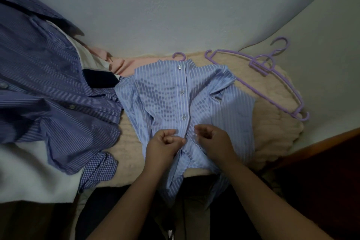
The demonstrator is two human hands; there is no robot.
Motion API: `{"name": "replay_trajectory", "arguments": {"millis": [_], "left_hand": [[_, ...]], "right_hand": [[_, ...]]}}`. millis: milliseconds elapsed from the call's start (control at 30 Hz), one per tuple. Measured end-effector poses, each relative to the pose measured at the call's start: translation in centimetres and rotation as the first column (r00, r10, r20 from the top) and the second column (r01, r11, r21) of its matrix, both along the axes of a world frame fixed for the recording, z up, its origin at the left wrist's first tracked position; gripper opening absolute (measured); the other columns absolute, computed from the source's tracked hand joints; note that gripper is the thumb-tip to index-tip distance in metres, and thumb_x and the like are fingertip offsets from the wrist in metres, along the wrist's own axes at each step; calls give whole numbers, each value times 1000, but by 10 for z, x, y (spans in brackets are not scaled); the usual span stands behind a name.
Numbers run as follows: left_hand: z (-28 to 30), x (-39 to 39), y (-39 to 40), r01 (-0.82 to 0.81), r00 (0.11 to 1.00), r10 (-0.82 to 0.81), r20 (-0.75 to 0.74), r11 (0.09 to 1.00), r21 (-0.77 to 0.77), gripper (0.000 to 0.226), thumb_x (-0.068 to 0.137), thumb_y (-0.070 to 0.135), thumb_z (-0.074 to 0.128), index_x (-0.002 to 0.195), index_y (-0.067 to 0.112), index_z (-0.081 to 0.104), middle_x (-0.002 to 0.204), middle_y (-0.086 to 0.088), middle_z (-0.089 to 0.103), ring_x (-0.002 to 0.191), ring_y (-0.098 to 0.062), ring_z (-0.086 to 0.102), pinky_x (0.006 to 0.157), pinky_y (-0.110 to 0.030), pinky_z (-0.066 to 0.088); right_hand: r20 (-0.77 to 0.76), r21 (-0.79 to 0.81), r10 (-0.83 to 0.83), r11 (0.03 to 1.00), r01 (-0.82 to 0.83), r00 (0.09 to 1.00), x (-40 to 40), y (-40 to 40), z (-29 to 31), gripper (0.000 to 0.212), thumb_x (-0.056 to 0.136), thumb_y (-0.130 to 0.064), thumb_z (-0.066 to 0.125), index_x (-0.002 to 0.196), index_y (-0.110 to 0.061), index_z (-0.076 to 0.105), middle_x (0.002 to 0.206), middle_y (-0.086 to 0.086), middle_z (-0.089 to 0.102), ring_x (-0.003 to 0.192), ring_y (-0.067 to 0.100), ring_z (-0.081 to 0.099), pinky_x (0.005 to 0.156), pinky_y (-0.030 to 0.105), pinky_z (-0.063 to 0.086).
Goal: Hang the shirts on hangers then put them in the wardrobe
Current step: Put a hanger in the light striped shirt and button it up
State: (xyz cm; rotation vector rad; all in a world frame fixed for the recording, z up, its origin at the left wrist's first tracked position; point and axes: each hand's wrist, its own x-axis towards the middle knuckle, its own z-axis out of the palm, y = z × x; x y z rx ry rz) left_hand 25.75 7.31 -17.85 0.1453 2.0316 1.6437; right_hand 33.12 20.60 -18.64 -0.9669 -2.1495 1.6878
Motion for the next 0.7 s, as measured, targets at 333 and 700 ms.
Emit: {"name": "replay_trajectory", "arguments": {"millis": [333,700], "left_hand": [[-6,18,2,8,998,-11,-55,998,-69,46,75,15,81,114,18,56,94,4,67,77,-7,65,68,-15,51],[9,17,6,-112,988,106,-109,992,-51,21,86,15,67,105,22,60,67,6,65,52,5,56,55,-8,44]], "right_hand": [[175,204,-66,979,30,982,-6,-17,-4,27,91,-7,51,114,-11,65,114,8,66,103,23,60,85,26,45],[197,223,-10,974,-35,980,-13,-17,3,28,88,-7,52,114,-11,62,85,-3,63,88,19,60,70,16,35]]}}
